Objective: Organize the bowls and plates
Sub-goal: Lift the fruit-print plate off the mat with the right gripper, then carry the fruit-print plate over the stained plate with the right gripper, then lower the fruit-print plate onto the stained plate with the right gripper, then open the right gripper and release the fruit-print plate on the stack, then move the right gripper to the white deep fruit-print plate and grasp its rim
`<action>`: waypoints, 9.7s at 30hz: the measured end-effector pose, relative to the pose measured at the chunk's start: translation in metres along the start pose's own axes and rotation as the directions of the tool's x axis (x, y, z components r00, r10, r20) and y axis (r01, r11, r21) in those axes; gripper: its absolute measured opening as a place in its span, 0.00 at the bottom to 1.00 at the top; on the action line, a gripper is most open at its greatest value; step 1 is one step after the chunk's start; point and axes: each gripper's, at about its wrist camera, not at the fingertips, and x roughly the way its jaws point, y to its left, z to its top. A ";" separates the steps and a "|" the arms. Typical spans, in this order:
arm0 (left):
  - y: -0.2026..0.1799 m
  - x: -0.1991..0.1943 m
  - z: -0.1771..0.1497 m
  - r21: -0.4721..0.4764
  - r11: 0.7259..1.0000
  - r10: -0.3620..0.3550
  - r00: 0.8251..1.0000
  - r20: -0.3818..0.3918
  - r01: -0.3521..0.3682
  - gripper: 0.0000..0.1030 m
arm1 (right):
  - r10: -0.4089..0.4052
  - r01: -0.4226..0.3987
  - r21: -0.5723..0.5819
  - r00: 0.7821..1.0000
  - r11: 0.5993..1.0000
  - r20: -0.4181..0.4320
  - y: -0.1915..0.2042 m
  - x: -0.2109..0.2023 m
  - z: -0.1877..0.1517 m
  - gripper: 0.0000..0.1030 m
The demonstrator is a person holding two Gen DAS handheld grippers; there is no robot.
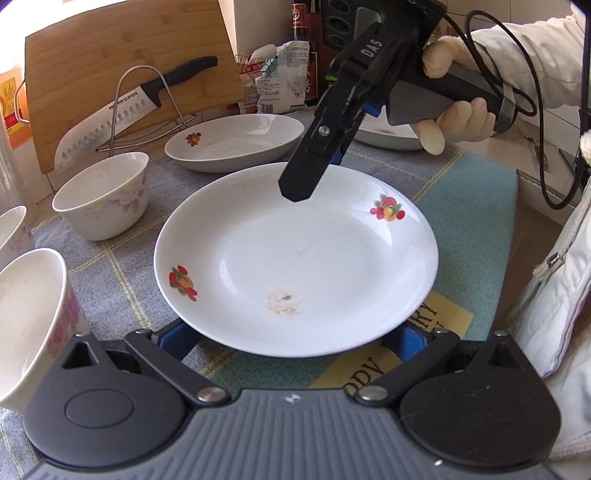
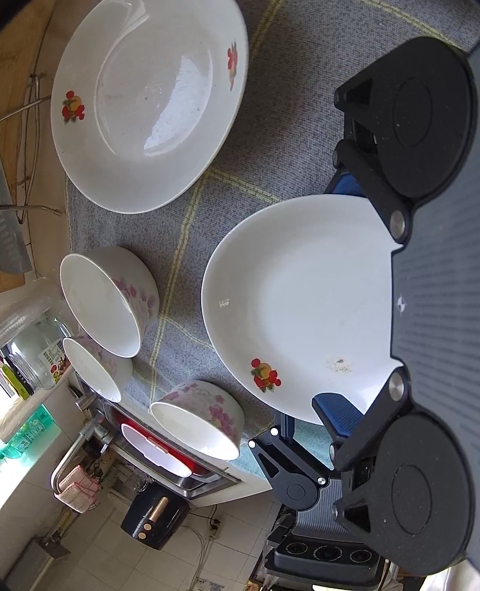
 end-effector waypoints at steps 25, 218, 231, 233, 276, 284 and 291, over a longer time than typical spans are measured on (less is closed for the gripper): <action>-0.003 0.000 0.022 0.008 1.000 0.000 0.999 -0.038 0.000 0.99 | -0.042 0.043 -0.034 0.999 0.999 0.013 0.009 -0.024 -0.001 1.00; -0.087 0.176 0.196 0.108 0.982 -0.149 0.988 -0.041 0.152 0.99 | -0.591 0.574 0.159 0.802 0.803 0.087 -0.126 -0.189 -0.093 1.00; -0.083 0.152 0.195 0.077 0.994 -0.083 0.995 0.058 0.079 0.99 | -0.612 0.614 0.075 0.753 0.785 0.242 -0.096 -0.193 -0.089 1.00; -0.083 0.147 0.194 0.059 0.996 -0.078 0.994 0.071 0.074 0.99 | -0.612 0.617 0.073 0.748 0.784 0.256 -0.092 -0.191 -0.089 1.00; -0.005 0.123 0.107 -0.391 0.811 0.392 0.900 -0.190 -0.436 0.99 | -0.362 0.418 -0.128 0.876 0.899 0.318 -0.059 -0.125 -0.024 1.00; 0.011 0.150 0.110 -0.368 0.873 0.277 0.946 -0.168 -0.321 0.99 | -0.387 0.440 -0.126 0.869 0.889 0.307 -0.062 -0.121 -0.009 1.00; 0.030 0.164 0.114 -0.309 0.908 0.256 0.958 -0.125 -0.283 1.00 | -0.418 0.459 -0.092 0.862 0.884 0.287 -0.067 -0.119 0.005 1.00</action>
